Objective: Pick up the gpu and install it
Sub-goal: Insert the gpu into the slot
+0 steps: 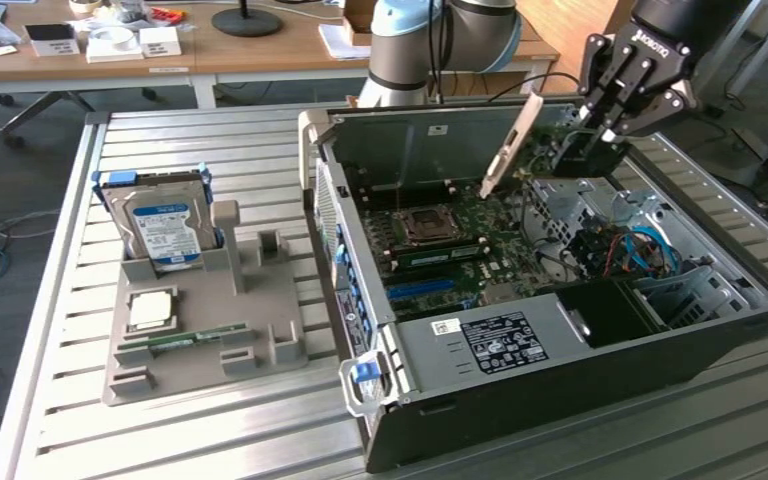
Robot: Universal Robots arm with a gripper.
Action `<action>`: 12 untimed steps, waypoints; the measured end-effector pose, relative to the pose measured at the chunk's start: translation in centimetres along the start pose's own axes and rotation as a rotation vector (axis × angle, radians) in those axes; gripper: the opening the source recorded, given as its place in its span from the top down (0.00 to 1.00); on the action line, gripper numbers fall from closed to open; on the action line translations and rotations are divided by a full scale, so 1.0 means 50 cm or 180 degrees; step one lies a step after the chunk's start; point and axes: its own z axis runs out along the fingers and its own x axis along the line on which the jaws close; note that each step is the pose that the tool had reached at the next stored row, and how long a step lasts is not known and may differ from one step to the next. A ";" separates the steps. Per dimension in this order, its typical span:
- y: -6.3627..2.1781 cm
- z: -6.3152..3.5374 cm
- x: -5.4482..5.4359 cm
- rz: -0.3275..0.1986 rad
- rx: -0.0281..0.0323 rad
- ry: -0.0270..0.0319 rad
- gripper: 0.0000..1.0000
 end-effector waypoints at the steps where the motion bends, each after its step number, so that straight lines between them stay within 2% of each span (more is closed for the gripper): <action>1: 0.000 0.000 0.000 -0.0033 -0.0001 0.0006 0.73; 6: 0.000 0.000 0.000 -0.0234 -0.0006 0.0045 0.73; 12: 0.000 0.000 0.000 -0.0541 -0.0013 0.0102 0.73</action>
